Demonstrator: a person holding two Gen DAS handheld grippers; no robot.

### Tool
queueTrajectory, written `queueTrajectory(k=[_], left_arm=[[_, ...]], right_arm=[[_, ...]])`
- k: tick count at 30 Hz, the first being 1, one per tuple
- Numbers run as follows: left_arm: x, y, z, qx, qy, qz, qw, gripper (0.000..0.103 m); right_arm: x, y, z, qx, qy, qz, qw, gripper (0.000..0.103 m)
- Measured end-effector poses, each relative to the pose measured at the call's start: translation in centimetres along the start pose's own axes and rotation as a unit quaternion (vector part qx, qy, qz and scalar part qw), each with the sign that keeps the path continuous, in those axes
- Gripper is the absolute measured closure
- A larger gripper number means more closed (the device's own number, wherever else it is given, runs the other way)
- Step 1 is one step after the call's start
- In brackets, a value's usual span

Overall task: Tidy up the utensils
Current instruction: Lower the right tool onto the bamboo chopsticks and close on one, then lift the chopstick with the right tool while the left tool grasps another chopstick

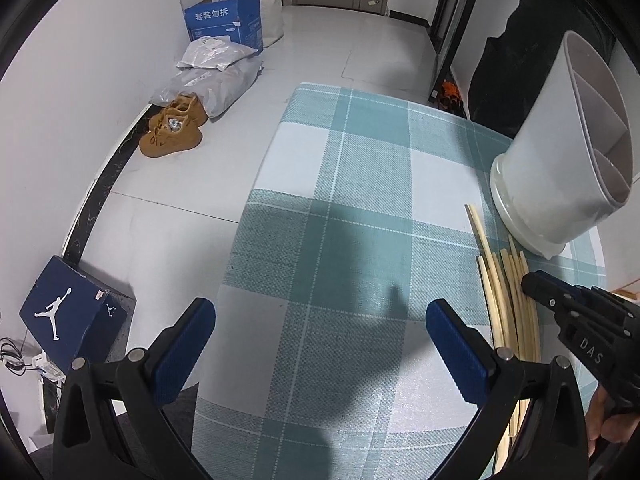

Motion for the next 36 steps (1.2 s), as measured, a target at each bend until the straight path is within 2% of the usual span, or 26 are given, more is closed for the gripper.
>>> queueTrajectory(k=[1, 9, 15, 21, 23, 27, 30, 36], left_arm=[[0.1, 0.0, 0.1, -0.001, -0.002, 0.002, 1.0, 0.001], [1.7, 0.5, 0.2, -0.009, 0.01, 0.028, 0.9995, 0.001], [3.3, 1.7, 0.4, -0.038, 0.065, 0.044, 0.9962, 0.001], [4.4, 2.3, 1.8, -0.072, 0.082, 0.045, 0.993, 0.001], [4.6, 2.2, 2.1, -0.078, 0.077, 0.047, 0.9928, 0.001], [4.9, 1.9, 2.6, -0.076, 0.034, 0.068, 0.9942, 0.0], [4.5, 1.5, 2.5, -0.073, 0.026, 0.05, 0.9957, 0.001], [3.5, 0.3, 2.7, -0.081, 0.016, 0.028, 0.9962, 0.001]], right_arm=[[-0.2, -0.1, 0.1, 0.001, 0.003, -0.001, 1.0, 0.098], [0.0, 0.4, -0.9, 0.008, -0.008, 0.008, 1.0, 0.099], [2.8, 1.0, -4.5, 0.046, -0.062, 0.062, 0.995, 0.099], [5.7, 1.8, -6.8, 0.076, -0.111, 0.118, 0.984, 0.098], [6.2, 2.0, -7.0, 0.08, -0.117, 0.132, 0.981, 0.098], [7.8, 3.0, -8.6, 0.099, -0.13, 0.156, 0.974, 0.098], [8.8, 3.6, -9.9, 0.124, -0.123, 0.16, 0.972, 0.098], [10.0, 4.1, -11.0, 0.143, -0.115, 0.171, 0.968, 0.098]])
Point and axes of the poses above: each gripper's, at about its wrist camera, not at the fingertips, and z roughly the way its jaws point, x to its right, y to its underside, the point moved 1 cm from there along z, roughly the way its jaws point, and after that the axes turned 14 degrees about y, right-handed, at the moved point
